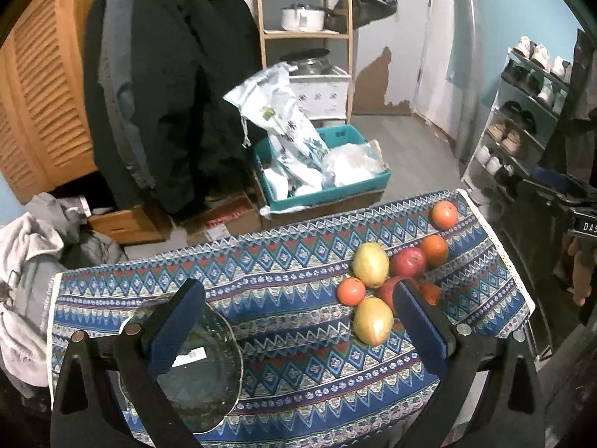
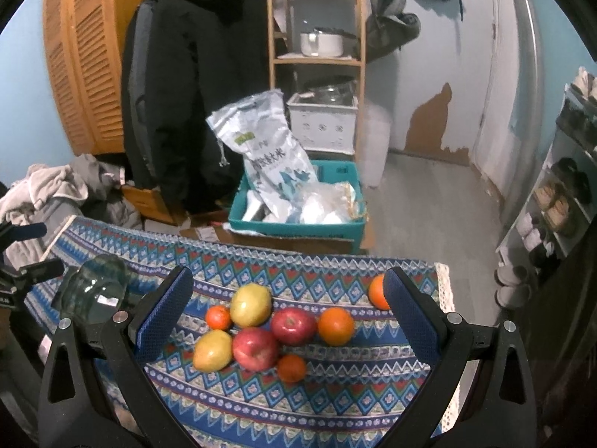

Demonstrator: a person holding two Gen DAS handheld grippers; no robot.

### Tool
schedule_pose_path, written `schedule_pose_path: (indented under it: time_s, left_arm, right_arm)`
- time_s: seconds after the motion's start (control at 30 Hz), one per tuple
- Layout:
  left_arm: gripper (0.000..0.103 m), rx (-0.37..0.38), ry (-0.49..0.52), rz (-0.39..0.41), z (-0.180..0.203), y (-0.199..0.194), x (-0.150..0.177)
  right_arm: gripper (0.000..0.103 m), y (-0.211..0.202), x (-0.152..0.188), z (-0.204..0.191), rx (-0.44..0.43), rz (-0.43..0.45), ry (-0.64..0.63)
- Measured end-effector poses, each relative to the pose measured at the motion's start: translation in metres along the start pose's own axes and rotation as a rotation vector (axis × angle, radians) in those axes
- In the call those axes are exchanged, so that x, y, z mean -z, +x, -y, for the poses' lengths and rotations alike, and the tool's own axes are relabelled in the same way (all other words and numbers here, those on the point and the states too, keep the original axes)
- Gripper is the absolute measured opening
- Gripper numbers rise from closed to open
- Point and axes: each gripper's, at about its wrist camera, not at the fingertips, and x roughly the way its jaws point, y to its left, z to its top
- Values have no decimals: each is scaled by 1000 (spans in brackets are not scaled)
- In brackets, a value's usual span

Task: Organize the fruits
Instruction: 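Lower the left tool onto the yellow pear while the right tool approaches the large orange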

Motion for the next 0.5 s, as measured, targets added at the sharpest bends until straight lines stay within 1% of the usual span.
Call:
schedule_pose_path:
  time_s: [0.2, 0.37, 0.5]
  left_arm:
    - [102, 10, 16, -31, 9, 16, -17]
    - [102, 19, 69, -57, 23, 29, -33]
    - [102, 41, 116, -85, 34, 47, -39]
  right_arm:
    - [100, 15, 0, 19, 22, -62, 21]
    - [100, 28, -5, 34, 29, -116, 58]
    - [100, 45, -14, 40, 41, -165, 20]
